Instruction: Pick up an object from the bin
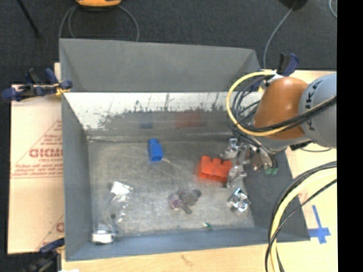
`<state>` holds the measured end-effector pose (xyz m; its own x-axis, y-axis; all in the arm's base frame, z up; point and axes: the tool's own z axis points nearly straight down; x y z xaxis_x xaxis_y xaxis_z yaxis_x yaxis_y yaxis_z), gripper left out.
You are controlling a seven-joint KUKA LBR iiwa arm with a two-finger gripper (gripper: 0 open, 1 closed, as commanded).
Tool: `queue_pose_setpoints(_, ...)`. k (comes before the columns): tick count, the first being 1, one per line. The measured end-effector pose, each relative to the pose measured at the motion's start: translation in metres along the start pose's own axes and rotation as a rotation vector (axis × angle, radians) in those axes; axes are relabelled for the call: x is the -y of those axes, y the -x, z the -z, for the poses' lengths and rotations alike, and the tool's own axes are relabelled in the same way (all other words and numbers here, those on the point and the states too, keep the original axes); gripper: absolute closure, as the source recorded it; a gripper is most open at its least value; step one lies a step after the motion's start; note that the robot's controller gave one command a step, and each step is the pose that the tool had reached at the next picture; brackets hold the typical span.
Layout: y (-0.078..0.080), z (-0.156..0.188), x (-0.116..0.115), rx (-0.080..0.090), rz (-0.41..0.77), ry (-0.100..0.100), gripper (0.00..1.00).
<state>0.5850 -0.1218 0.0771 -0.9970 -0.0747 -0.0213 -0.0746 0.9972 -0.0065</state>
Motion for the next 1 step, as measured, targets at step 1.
queue_pose_setpoints(1,-0.0036,0.1416,-0.0011,-0.009,0.071,0.002,1.00)
